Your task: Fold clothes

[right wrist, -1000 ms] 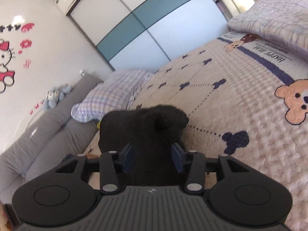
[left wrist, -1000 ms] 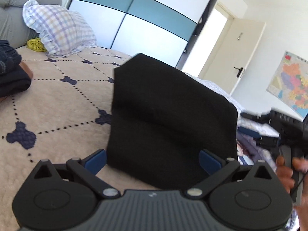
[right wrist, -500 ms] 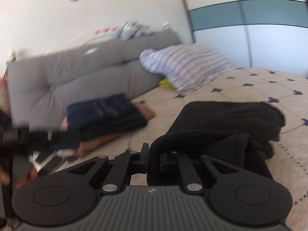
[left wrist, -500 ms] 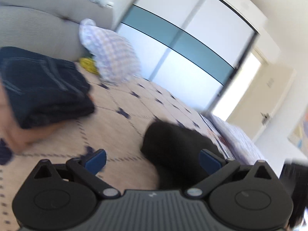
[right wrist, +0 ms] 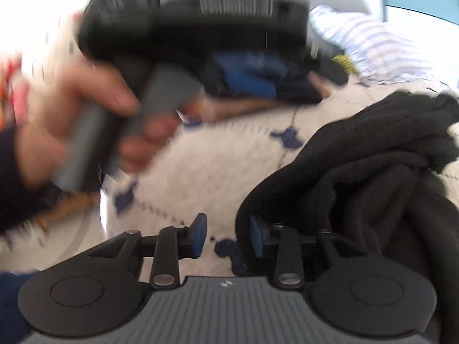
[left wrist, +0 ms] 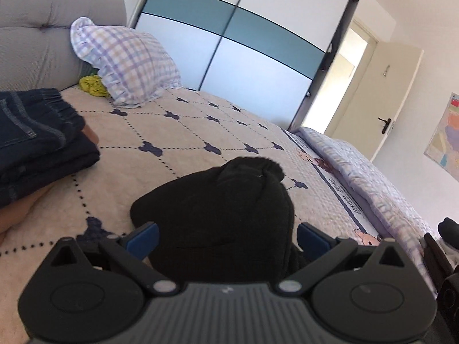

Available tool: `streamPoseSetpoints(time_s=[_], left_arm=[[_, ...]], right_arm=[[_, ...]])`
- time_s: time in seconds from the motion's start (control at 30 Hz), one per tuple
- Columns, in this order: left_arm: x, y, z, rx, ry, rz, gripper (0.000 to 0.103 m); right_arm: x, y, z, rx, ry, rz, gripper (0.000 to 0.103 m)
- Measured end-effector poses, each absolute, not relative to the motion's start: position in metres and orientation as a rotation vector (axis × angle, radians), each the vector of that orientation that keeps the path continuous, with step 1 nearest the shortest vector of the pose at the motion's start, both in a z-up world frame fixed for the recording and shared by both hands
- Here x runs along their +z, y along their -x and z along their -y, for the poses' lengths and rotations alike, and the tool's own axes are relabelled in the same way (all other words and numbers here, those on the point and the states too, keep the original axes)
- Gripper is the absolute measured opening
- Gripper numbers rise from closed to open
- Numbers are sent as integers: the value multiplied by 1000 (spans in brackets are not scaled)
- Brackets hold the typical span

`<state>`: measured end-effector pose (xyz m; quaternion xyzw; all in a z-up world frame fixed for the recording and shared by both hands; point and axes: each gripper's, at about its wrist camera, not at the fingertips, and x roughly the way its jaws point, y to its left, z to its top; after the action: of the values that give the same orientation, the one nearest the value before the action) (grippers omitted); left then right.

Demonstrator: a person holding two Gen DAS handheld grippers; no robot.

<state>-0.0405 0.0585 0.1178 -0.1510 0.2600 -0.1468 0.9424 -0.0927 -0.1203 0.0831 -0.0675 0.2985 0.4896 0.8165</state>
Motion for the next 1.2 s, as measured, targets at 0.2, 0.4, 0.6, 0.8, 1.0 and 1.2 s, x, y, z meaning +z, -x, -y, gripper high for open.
streamPoseSetpoints(time_s=[0.2, 0.4, 0.6, 0.8, 1.0, 1.2], left_arm=[[136, -4, 6, -373, 49, -569, 103], [129, -54, 60, -250, -343, -636, 103], [123, -74, 28, -302, -75, -703, 45], [120, -69, -14, -357, 111, -690, 32], [133, -64, -33, -261, 186, -647, 22], [209, -19, -50, -353, 367, -436, 20]], right_arm=[[105, 80, 216, 891, -192, -527, 57], [81, 29, 274, 616, -455, -567, 61], [58, -46, 268, 605, -687, -710, 61], [36, -120, 260, 586, -909, -853, 61], [53, -134, 202, 521, -612, -886, 16], [148, -84, 228, 468, -374, -493, 11]])
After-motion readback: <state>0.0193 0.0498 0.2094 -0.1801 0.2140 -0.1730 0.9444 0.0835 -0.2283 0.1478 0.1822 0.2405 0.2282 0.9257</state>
